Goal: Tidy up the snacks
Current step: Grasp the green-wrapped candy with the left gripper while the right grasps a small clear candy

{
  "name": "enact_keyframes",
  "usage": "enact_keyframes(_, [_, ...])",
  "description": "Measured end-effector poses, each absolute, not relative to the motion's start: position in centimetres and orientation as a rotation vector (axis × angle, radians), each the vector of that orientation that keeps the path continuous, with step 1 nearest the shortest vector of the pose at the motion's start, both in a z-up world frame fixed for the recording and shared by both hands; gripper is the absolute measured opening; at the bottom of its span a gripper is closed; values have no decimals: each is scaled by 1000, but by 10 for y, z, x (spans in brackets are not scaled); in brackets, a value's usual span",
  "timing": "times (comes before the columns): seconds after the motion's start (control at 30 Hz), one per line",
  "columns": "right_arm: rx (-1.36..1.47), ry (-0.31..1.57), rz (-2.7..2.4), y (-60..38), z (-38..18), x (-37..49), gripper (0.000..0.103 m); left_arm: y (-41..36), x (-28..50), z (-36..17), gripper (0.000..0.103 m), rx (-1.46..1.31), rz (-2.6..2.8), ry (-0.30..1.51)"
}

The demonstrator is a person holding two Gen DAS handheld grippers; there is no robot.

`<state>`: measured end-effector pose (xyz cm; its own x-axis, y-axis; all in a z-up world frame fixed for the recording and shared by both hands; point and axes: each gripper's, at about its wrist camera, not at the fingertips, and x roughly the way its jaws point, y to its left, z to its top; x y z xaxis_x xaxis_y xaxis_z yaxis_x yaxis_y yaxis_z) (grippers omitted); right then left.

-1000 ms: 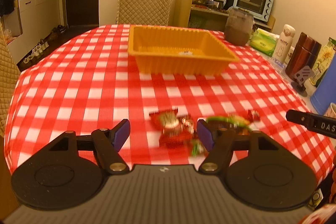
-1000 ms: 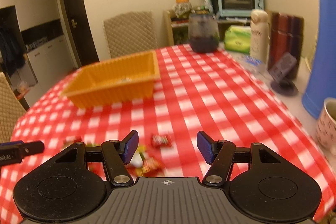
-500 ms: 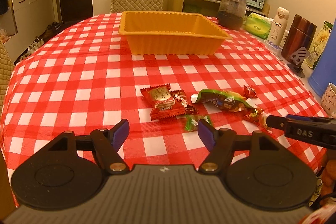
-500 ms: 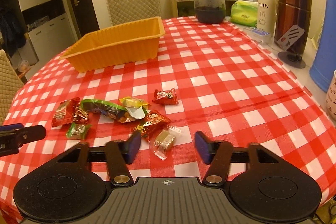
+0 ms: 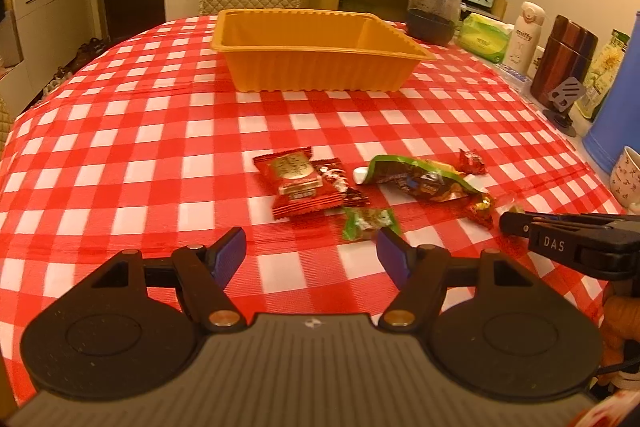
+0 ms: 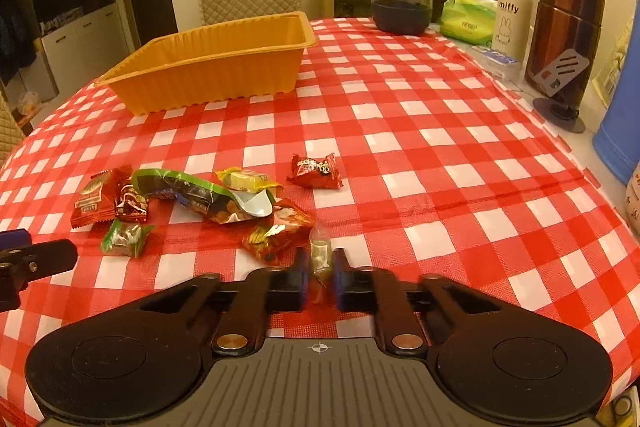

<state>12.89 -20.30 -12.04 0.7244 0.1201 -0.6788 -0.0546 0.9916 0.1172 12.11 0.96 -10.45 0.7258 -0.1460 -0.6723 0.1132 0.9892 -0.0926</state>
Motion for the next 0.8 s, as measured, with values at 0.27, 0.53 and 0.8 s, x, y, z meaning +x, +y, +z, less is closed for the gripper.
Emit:
enact_keyframes(0.27, [107,731,73,-214,-112,124,11,-10,129,-110,69,-5,-178,732])
enact_keyframes(0.53, [125,731,72,-217,-111,124,11,-27,146,-122,62,-12,-202,757])
enact_keyframes(0.8, [131,735,73,-217,-113,126,11,-41,154,-133,37,36,-176,757])
